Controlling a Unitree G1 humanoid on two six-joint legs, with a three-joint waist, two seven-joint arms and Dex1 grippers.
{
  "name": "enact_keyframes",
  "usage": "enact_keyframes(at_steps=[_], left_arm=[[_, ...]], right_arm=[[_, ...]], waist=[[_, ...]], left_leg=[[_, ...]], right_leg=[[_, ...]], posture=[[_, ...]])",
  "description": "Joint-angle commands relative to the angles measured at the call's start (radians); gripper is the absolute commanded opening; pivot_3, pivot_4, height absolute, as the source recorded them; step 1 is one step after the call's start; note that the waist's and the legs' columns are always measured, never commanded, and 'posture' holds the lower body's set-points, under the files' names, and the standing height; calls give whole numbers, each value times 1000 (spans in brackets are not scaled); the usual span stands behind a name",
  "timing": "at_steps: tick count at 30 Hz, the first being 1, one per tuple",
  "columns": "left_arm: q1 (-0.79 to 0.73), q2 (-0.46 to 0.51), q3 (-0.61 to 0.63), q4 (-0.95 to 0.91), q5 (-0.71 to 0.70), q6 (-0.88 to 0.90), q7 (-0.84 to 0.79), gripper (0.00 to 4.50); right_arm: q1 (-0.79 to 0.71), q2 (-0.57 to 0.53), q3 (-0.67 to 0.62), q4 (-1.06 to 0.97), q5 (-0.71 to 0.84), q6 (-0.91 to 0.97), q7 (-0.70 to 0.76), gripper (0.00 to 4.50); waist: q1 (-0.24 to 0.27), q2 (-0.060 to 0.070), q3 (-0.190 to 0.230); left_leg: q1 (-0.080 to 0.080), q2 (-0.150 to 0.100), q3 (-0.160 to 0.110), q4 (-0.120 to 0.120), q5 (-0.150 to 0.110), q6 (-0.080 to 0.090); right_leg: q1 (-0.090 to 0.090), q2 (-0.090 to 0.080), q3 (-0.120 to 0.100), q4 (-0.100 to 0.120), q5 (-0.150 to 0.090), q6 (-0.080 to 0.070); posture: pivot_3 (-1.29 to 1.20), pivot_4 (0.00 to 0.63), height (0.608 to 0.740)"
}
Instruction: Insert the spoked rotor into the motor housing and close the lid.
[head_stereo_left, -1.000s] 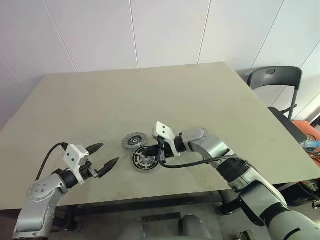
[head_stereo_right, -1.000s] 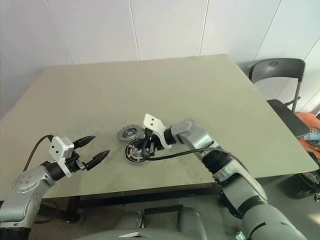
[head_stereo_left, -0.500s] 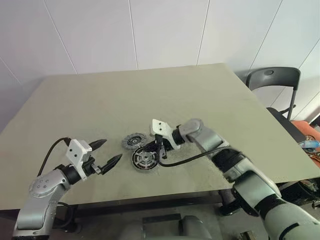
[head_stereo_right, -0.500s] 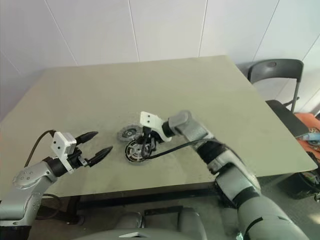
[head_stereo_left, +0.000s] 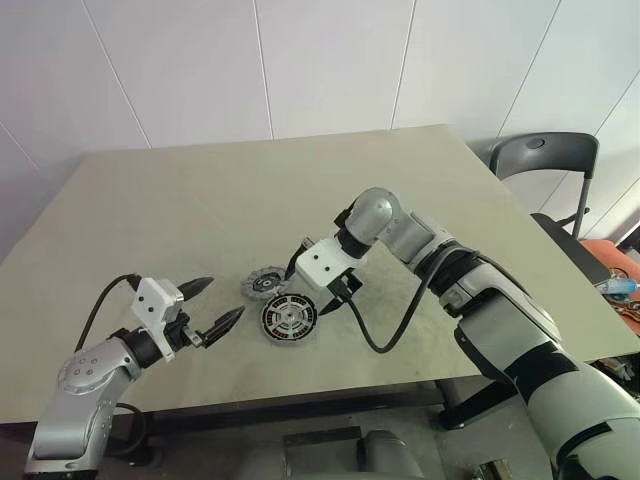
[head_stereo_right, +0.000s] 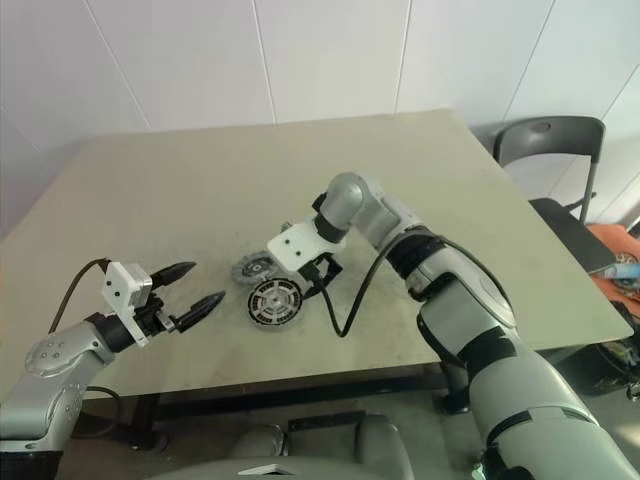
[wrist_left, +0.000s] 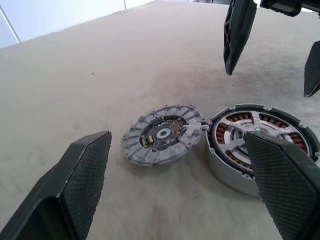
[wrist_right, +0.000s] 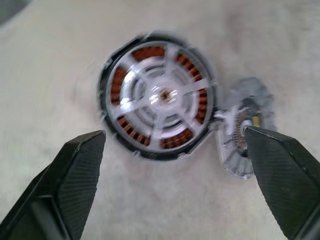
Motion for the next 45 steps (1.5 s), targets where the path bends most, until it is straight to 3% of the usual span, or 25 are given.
enact_keyframes(at_steps=[1, 6, 22, 25, 32, 36, 42, 45], left_arm=[[12, 0, 27, -19, -2, -38, 2, 4500], [37, -5, 34, -5, 1, -69, -1, 4500], [44, -8, 29, 63, -1, -144, -20, 4500], [43, -8, 29, 70, -1, -153, -23, 4500], [35, -8, 19, 55, 0, -143, -11, 4500], [24, -4, 12, 30, -3, -119, 3, 4500], [17, 2, 20, 17, -9, -99, 8, 4500], [17, 5, 27, 20, -11, -98, 6, 4500]], right_arm=[[-38, 17, 12, 44, -50, -143, 12, 4471], [-28, -1, 28, 78, -114, -312, -7, 4471], [6, 15, 29, 130, -181, -385, -37, 4471], [11, 18, 28, 132, -192, -385, -44, 3879], [39, 31, 29, 112, -189, -355, -50, 1484], [57, 51, 5, 54, -154, -216, -19, 153], [107, 61, -27, -123, -99, 39, 50, 70], [119, 75, -42, -223, -129, 249, 11, 70]], waist=[[0, 0, 0], [1, 0, 0], [1, 0, 0], [1, 0, 0], [2, 0, 0], [2, -1, -1], [1, -1, 0], [1, -1, 0]], left_leg=[[0, 0, 0, 0, 0, 0], [0, 0, 0, 0, 0, 0], [1, 0, 0, 3, 0, 0], [2, 0, 0, 3, 0, 0], [3, 0, -1, 3, 1, -1], [3, 0, -1, 4, 1, -1], [3, 0, -2, 4, 1, -1], [2, 0, -2, 3, 1, -1]], right_leg=[[0, 0, 0, 0, -1, -1], [0, 0, 0, 1, -1, -3], [0, 0, 1, 7, 0, -4], [-1, 0, 1, 9, -1, -4], [-1, 1, 1, 10, -1, -4], [0, 1, 1, 10, -2, -3], [-1, 2, 1, 11, -2, -3], [-2, 2, 1, 11, -1, -4]], posture=[[0, 0, 740], [0, 0, 740], [0, 0, 740], [0, 0, 740], [0, 0, 740], [0, 0, 740], [0, 0, 740], [0, 0, 740]])
